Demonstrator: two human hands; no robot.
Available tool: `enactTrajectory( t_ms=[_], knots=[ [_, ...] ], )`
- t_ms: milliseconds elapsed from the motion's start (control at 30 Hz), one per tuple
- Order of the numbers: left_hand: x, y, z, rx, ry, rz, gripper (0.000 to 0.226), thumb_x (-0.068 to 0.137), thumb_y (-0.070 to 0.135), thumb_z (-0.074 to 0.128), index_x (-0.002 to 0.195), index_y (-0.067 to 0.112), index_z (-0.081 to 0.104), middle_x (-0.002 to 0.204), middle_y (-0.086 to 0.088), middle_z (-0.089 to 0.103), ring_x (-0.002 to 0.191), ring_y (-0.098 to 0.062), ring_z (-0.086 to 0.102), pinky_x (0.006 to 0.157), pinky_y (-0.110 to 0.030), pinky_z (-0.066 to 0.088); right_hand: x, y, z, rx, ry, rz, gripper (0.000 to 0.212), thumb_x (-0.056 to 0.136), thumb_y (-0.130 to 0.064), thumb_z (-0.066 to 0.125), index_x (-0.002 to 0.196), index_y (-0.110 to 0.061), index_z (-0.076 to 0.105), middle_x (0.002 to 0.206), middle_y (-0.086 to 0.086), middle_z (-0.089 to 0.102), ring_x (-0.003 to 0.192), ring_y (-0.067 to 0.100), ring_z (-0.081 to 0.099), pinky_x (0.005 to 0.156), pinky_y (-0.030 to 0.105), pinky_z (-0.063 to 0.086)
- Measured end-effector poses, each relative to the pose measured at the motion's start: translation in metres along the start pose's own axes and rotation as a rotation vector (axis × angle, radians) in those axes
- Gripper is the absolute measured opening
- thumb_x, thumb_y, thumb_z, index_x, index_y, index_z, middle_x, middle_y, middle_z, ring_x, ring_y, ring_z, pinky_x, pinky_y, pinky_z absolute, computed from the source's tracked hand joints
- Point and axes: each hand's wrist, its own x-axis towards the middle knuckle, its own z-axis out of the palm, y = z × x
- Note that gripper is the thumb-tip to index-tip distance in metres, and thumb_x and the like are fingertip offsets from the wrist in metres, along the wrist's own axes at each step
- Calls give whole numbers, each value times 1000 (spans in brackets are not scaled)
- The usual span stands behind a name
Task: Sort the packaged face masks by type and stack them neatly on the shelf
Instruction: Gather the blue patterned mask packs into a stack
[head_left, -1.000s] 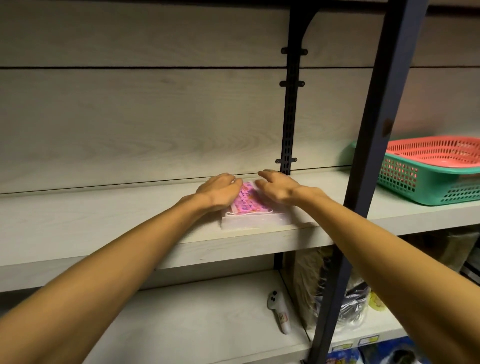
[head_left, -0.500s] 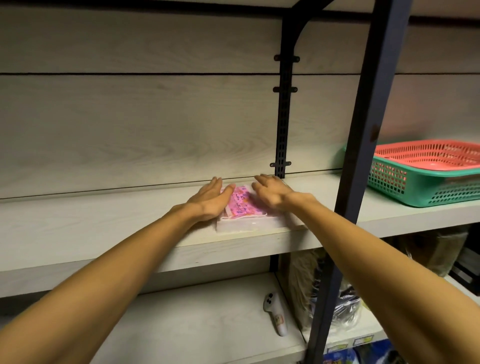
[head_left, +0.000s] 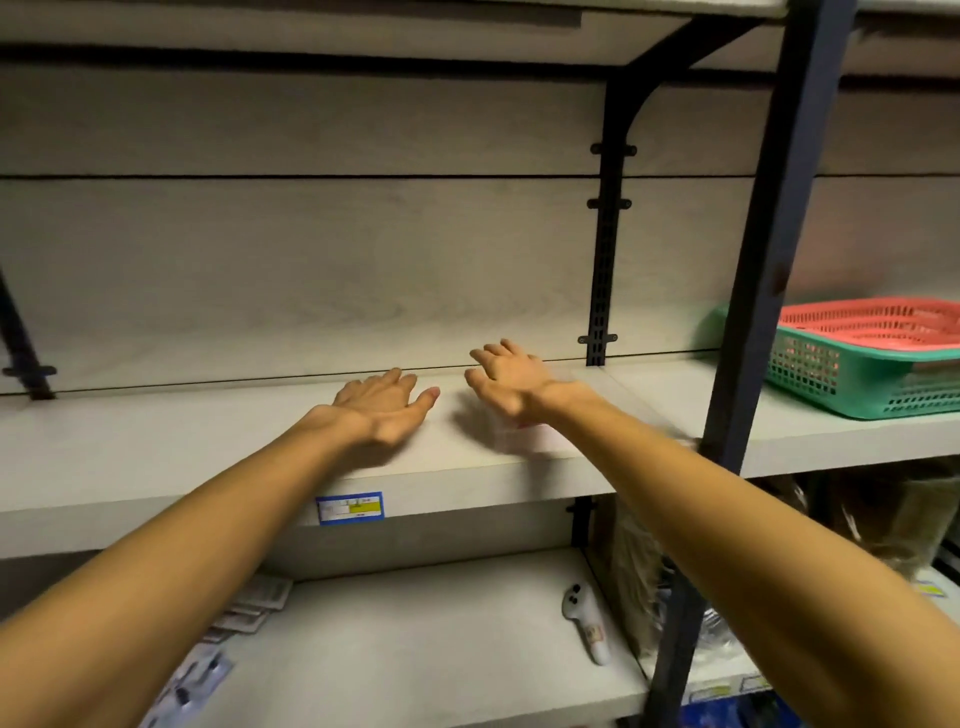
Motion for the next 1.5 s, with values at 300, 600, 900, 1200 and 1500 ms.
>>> enactTrajectory(
  t_ms=[300,600,900,1200,1500],
  knots=[
    [-80,-111,6,68,-11,-131,67,102,62,15,147,20,42,156,-9,40,140,-31,41,113,-47,33,0,-125,41,-30,-32,-148,58,104,-43,30,151,-9,31,158,14,32,147,30,22,118,46,24],
    [-177,-212,4,79,47,-305,66,102,62,17,141,18,48,145,-11,49,129,-31,48,107,-46,39,3,-259,63,20,-44,-337,54,102,-45,30,143,-10,40,150,14,40,138,29,35,110,45,32],
    [-272,-315,2,91,335,-335,46,102,42,43,141,17,51,142,-5,51,127,-23,49,104,-42,44,7,-382,89,141,47,-563,53,102,-49,33,143,-18,48,143,12,53,126,30,50,103,44,42],
    [-339,-428,5,186,166,-391,33,98,44,47,123,32,64,117,4,71,102,-19,67,79,-33,51,5,-501,119,163,187,-863,42,102,-41,38,136,-23,55,130,2,63,115,22,58,93,40,51],
    [-350,-537,-26,184,178,-467,39,94,38,55,130,23,59,126,-3,63,111,-25,61,90,-37,52,10,-623,131,202,250,-960,44,97,-32,47,138,-15,49,128,5,58,108,26,62,87,39,54]
  ],
)
